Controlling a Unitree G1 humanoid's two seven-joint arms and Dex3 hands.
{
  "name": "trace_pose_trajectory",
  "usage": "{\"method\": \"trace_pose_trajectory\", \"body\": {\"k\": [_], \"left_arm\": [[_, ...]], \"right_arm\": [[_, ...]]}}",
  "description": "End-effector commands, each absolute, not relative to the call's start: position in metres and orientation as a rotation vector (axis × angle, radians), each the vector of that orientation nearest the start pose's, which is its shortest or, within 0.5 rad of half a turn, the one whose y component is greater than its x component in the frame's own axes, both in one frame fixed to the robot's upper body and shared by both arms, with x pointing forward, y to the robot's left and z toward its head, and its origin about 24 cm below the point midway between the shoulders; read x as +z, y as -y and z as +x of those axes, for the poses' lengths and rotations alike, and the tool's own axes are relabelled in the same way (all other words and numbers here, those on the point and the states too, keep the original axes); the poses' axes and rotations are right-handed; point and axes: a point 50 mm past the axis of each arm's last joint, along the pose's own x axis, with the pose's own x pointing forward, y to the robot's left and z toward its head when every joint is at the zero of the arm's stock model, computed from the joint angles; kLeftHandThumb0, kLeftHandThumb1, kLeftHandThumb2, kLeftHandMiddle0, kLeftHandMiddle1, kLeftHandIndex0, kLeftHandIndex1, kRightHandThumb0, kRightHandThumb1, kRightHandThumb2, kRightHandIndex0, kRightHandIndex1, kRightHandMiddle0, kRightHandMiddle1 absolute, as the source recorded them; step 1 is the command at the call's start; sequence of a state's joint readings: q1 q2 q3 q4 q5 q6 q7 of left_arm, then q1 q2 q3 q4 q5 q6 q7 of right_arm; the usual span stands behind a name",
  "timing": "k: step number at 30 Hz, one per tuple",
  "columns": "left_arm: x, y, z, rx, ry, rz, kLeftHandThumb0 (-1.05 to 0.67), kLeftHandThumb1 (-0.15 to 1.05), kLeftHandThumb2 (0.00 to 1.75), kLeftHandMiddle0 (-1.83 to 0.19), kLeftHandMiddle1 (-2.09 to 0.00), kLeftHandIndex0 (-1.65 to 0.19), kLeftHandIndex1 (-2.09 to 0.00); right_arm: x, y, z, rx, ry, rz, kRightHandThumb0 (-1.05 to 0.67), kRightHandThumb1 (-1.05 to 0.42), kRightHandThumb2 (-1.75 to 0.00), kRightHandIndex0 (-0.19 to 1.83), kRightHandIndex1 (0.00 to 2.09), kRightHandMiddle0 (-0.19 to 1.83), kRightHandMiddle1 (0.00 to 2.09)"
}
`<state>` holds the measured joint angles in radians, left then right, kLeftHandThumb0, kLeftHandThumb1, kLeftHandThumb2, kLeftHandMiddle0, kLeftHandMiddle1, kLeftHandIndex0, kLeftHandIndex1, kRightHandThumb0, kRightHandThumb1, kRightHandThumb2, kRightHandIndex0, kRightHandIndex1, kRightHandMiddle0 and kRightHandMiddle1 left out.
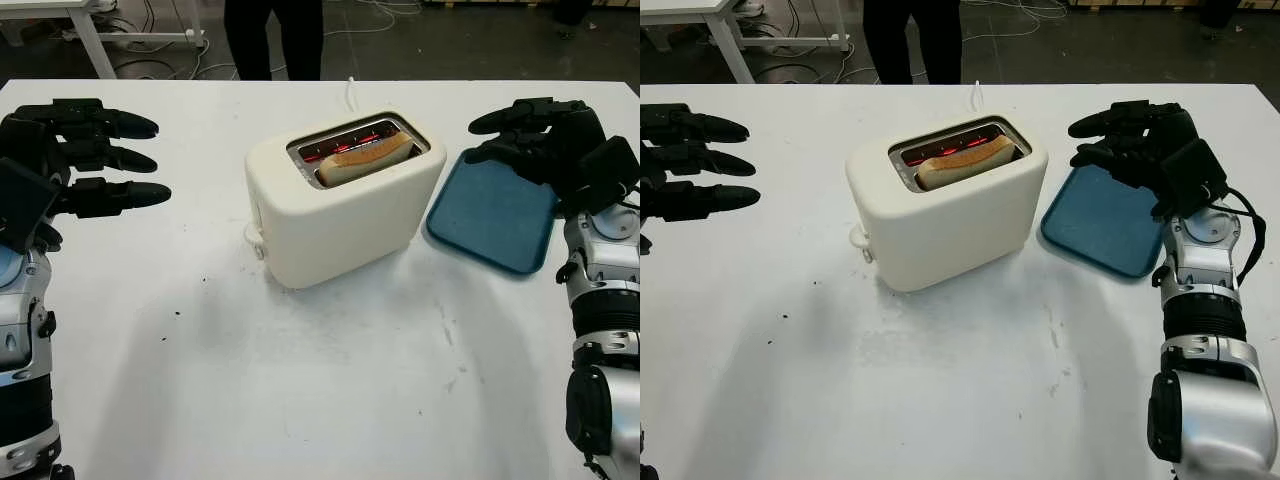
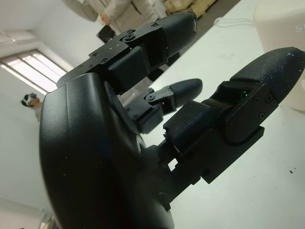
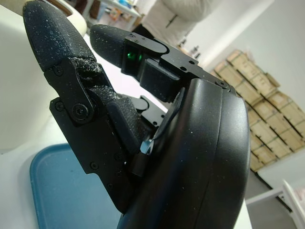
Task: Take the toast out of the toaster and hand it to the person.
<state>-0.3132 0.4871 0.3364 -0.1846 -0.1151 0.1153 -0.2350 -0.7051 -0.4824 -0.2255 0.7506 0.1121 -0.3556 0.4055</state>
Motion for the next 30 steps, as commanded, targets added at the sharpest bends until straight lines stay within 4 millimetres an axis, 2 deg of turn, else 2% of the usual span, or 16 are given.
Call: {"method": "trace_pose_trajectory", "body": {"k": [1, 30], "left_arm": [[0.205, -0.2638, 0.2749, 0.037, 0.438, 0.374, -1.04, 0.35, 0.0, -1.2, -0.48, -1.17, -0.33], [0.2043, -0.2638, 0.2747, 0.044, 0.425, 0.362, -1.05, 0.36, 0.0, -1.18, -0.5, -1.16, -0.33]], "right_arm": [[0.1643, 0.264, 0.3591, 0.127, 0.347, -0.27, -1.05, -0.76, 0.0, 1.16, 0.63, 1.26, 0.28], [0.1631, 0.2638, 0.3591, 0.121, 0.35, -0.283, -1.05, -0.78, 0.0, 1.15, 0.63, 1.25, 0.28]]}}
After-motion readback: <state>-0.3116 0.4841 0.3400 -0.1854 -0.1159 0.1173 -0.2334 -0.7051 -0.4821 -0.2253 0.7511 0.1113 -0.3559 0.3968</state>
